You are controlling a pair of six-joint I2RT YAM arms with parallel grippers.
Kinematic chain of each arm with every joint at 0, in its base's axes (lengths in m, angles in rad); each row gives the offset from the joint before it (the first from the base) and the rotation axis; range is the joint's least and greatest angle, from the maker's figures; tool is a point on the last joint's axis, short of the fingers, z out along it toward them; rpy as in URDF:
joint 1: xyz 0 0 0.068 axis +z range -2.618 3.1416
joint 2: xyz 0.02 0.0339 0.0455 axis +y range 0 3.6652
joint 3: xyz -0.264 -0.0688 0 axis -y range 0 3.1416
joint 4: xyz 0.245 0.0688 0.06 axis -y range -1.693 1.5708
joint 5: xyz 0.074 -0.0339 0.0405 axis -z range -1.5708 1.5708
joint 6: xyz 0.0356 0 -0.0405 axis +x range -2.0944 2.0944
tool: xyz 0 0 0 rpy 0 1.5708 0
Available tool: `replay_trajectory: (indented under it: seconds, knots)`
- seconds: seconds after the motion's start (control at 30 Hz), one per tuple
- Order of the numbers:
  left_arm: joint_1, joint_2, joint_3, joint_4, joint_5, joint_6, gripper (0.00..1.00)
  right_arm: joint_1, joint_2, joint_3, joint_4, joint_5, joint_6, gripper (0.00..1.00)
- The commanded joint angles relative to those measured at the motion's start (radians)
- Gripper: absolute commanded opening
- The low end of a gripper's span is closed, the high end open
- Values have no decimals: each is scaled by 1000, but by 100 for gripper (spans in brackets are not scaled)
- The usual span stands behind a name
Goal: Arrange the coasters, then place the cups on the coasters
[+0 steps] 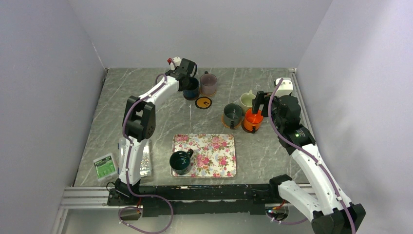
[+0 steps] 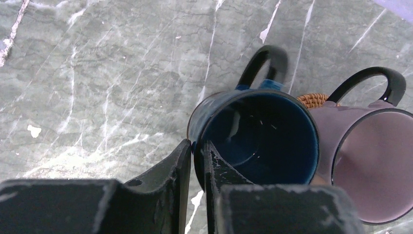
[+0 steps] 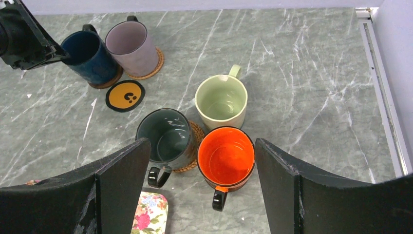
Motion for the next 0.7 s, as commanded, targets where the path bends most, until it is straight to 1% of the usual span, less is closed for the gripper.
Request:
replay_trajectory:
  seconds: [0.0,0.2,0.43,0.5,0.6,0.67]
  knots:
    - [-5,-72,29,42,-13,1,22,-3,-4,-1,14,11,10,83]
    - [-5,-81,25,47,-18,6,25,-4,-4,-1,13,11,10,83]
    - [-5,-111,1,67,-10,19,34,-4,-6,-3,15,11,8,83]
    - [-6,-137,-15,81,-1,30,40,-4,-7,-3,17,12,8,83]
    - [-12,-198,-60,132,7,80,56,-4,-9,-4,16,15,7,83]
    - [-13,-244,-86,143,5,119,63,-4,-9,-1,15,16,7,83]
